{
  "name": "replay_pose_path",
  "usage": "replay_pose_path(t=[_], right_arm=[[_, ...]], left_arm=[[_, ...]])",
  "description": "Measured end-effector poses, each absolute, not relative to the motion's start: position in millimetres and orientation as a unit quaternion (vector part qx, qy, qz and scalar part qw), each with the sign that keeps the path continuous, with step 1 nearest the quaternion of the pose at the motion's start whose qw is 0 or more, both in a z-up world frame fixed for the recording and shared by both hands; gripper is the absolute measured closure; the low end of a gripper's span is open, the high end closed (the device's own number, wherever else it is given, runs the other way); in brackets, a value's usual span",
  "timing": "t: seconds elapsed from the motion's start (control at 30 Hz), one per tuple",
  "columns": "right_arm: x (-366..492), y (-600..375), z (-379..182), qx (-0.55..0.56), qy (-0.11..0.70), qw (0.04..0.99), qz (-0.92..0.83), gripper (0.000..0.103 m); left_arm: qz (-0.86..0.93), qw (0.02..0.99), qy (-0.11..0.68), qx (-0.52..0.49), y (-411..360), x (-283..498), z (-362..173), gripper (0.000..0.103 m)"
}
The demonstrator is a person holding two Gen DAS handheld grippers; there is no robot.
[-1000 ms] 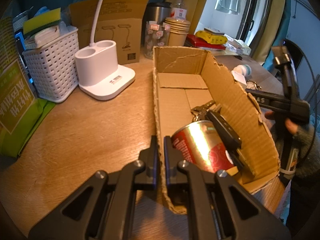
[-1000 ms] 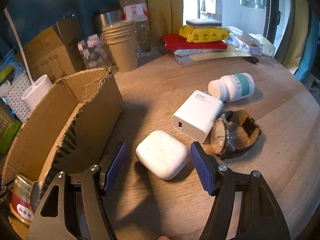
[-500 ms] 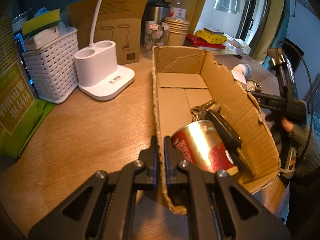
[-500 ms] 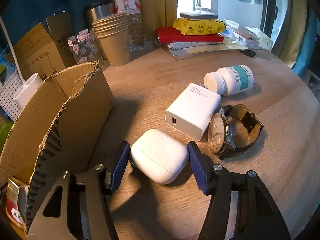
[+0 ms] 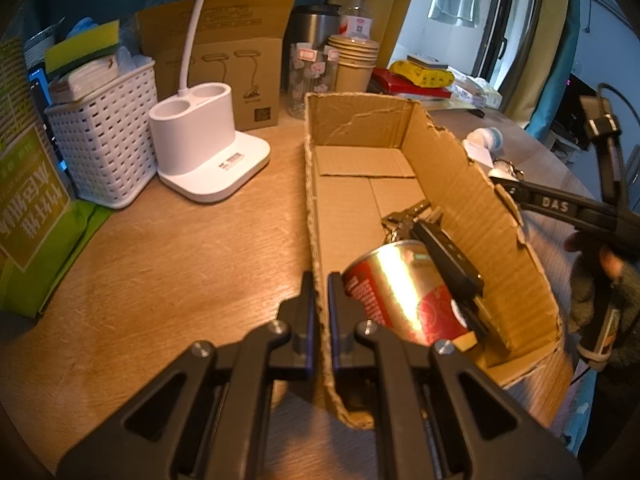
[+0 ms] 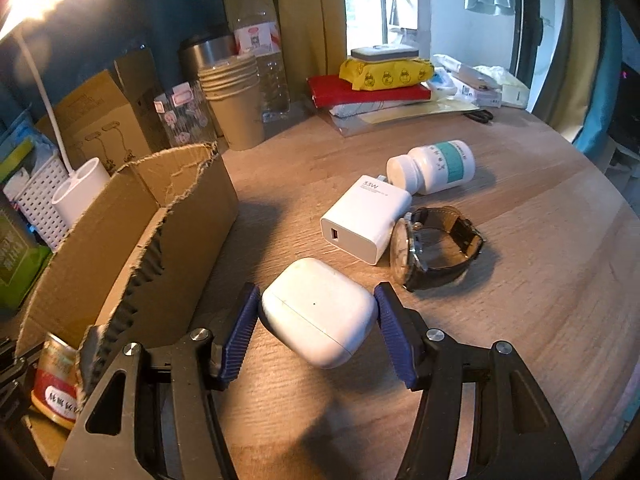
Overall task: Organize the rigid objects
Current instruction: 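Carry the white earbud case into the box with the right tool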
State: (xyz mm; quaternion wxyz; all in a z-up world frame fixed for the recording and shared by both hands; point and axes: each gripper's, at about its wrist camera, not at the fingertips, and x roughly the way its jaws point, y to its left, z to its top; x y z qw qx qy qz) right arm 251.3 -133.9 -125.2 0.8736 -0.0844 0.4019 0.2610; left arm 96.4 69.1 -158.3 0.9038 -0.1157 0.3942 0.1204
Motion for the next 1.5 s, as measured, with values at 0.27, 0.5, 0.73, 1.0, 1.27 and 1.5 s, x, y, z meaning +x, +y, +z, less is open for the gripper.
replay_pose_path(t=[0.27,0.5,0.73,1.0,1.27,1.5], right_arm=[[236,-145,-109,-0.074,0.390,0.878,0.269,0.041],[223,-142,-90,-0.076,0.370,0.882,0.281,0.041],[213,-134,-75,-0.079,0.354,0.884,0.295,0.041],[199,-120,-61,-0.088,0.338,0.881,0.318,0.041],[189,-103,-57,-0.096,0.331,0.873,0.344,0.041],[181,-86,-57,-0.103,0.329,0.865,0.366,0.041]], left_arm=[[0.121,0.904,0.394,-0.115,70,97,-158,0.096],[0.120,0.904,0.394,-0.115,70,97,-158,0.096],[0.121,0.904,0.394,-0.115,69,97,-158,0.096],[0.121,0.904,0.394,-0.115,69,96,-158,0.096],[0.120,0.904,0.394,-0.116,69,97,-158,0.096],[0.120,0.904,0.393,-0.116,69,96,-157,0.096]])
